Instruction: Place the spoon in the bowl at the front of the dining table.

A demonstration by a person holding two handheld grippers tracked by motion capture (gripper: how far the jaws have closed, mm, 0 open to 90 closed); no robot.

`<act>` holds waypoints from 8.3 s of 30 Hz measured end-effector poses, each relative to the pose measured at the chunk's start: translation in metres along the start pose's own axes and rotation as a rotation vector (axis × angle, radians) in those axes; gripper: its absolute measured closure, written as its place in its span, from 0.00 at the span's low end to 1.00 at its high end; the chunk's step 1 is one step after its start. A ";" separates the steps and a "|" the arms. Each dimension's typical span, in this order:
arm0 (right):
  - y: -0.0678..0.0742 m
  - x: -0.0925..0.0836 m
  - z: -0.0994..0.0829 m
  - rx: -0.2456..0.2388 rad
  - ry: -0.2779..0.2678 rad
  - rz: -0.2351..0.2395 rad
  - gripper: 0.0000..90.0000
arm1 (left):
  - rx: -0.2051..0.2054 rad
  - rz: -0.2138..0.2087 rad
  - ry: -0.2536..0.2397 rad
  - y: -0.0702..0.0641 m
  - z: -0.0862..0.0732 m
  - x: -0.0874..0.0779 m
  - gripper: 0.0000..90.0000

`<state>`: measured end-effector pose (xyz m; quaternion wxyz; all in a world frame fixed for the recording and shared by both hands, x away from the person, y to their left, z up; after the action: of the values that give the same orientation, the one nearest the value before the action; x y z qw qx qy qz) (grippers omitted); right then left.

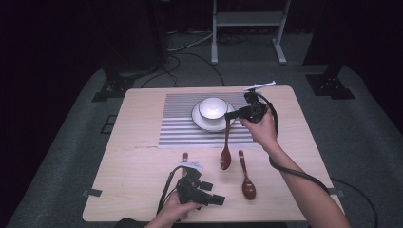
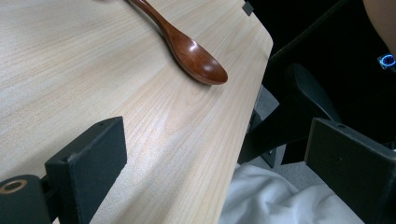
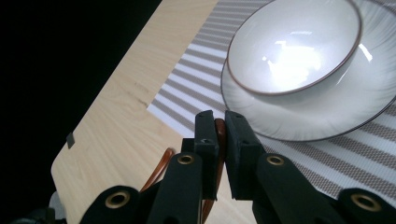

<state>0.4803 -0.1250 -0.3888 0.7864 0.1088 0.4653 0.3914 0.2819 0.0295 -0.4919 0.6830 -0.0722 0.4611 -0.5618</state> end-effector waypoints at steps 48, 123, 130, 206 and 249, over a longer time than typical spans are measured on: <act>-0.047 -0.028 0.104 0.192 -0.271 -0.126 0.93 | 0.008 0.000 0.000 0.000 -0.001 -0.001 0.05; -0.096 0.009 0.076 0.272 -0.238 -0.268 0.88 | 0.015 0.009 -0.006 0.002 -0.001 -0.003 0.05; -0.098 0.010 0.074 0.272 -0.230 -0.266 0.87 | 0.014 0.007 -0.004 0.001 -0.001 -0.002 0.05; -0.088 -0.039 0.005 0.162 -0.132 -0.119 0.58 | 0.000 0.024 -0.011 0.005 0.001 -0.003 0.05; -0.072 -0.031 -0.052 0.108 -0.032 -0.054 0.42 | -0.009 0.040 -0.024 0.010 0.001 -0.008 0.05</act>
<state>0.4670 -0.2056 -0.4361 0.7969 0.1446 0.4760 0.3428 0.2902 0.0397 -0.4928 0.6994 -0.0727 0.4565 -0.5451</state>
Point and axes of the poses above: each handheld gripper's, and its own axes: x roughly forward along the jaws, z roughly out of its top, y roughly to its left, the point moved 6 cm from there along x, roughly forward along the jaws, and after that the axes turned 4 degrees about y, right-handed, at the moved point
